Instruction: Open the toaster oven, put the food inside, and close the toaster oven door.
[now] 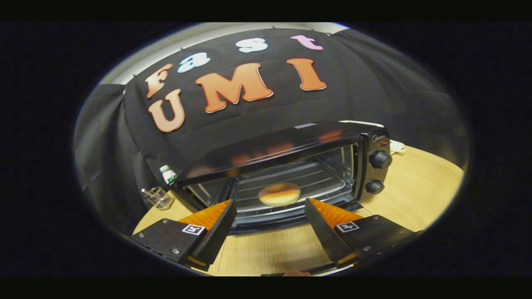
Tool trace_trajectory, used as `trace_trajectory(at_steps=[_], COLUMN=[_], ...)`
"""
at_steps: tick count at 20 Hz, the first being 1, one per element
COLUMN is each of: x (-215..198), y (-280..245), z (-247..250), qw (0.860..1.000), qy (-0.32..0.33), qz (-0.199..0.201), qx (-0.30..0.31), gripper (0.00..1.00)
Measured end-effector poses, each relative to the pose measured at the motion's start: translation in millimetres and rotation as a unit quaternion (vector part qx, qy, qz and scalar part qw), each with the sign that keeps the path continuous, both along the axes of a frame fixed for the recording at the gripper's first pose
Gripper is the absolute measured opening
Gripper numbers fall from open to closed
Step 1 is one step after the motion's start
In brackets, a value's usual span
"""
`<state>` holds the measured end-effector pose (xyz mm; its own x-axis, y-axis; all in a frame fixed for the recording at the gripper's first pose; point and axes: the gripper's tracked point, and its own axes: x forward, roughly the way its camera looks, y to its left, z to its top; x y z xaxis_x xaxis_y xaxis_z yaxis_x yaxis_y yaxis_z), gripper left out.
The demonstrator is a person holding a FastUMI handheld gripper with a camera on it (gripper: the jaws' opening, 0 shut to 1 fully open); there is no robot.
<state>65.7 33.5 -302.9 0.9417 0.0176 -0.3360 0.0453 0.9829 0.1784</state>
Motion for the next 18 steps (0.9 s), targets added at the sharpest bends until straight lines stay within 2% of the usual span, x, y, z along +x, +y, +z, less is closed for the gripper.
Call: trace_trajectory(at_steps=[3, 8, 13, 18], x=[-37, -88, -113, -120], y=[-6, -9, -20, -26], z=[-6, -15, -38, -76], qw=[0.998, 0.996, 0.992, 0.99], qy=[-0.009, -0.007, 0.017, 0.062], qz=[0.002, 0.007, -0.004, -0.017], qx=[-0.057, -0.094, -0.122, -0.129], gripper=[0.98, 0.98, 0.99, 0.99])
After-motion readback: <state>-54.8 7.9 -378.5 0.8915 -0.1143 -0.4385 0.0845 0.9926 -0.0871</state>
